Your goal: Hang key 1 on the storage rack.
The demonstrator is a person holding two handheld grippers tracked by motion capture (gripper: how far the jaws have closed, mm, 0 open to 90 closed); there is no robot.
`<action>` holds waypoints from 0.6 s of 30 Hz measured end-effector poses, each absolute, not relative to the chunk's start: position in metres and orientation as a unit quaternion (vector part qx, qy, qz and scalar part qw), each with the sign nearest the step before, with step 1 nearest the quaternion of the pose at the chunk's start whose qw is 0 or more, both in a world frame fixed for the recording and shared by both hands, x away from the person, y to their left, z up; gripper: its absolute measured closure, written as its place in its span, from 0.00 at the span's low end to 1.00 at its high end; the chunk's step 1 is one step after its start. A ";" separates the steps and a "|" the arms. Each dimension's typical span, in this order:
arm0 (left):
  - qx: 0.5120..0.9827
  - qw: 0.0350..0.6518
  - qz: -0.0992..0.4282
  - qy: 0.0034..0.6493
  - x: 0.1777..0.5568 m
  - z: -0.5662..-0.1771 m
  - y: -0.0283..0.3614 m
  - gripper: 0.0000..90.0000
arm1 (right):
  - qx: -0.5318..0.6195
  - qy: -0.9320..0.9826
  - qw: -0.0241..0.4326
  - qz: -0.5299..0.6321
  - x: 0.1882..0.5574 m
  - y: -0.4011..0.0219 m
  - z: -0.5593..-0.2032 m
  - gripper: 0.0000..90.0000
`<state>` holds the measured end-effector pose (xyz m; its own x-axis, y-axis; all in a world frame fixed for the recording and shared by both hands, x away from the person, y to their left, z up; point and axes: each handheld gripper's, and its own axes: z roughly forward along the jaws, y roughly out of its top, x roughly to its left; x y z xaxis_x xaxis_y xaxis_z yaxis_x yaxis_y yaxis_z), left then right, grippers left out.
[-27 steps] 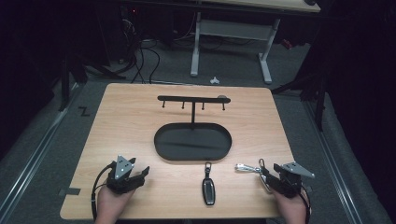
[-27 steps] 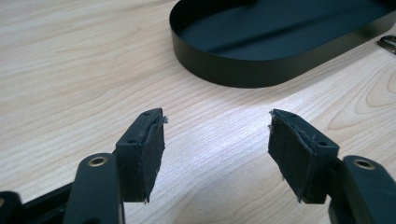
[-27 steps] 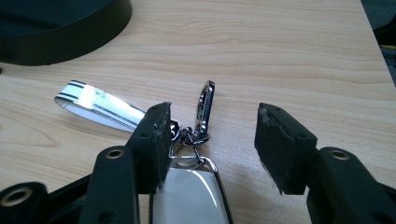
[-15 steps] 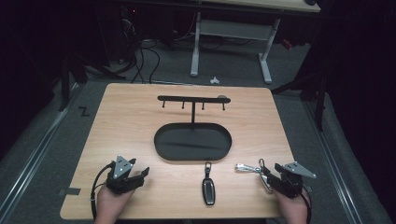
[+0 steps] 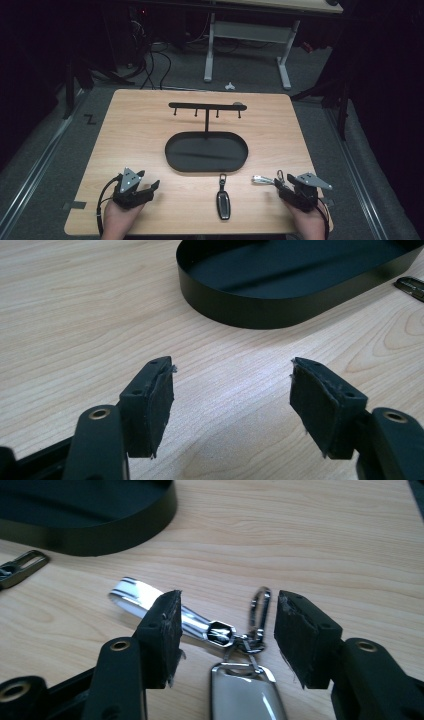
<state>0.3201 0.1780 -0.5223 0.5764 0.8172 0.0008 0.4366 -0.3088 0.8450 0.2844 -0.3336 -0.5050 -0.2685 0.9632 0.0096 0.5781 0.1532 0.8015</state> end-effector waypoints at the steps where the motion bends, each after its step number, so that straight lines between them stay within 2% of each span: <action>1: 0.777 0.429 0.223 0.402 0.320 -0.522 0.178 0.38 | 0.541 0.713 0.264 0.360 0.285 -0.331 -0.505 0.49; 18: 0.781 0.430 0.222 0.394 0.320 -0.522 0.176 0.36 | 0.496 0.753 0.225 0.369 0.282 -0.278 -0.506 0.45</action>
<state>0.3196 0.1759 -0.5223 0.5909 0.8067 0.0088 0.4244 -0.3201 0.8470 0.2817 -0.2782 -0.5055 -0.4060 0.9135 0.0269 0.5813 0.2355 0.7788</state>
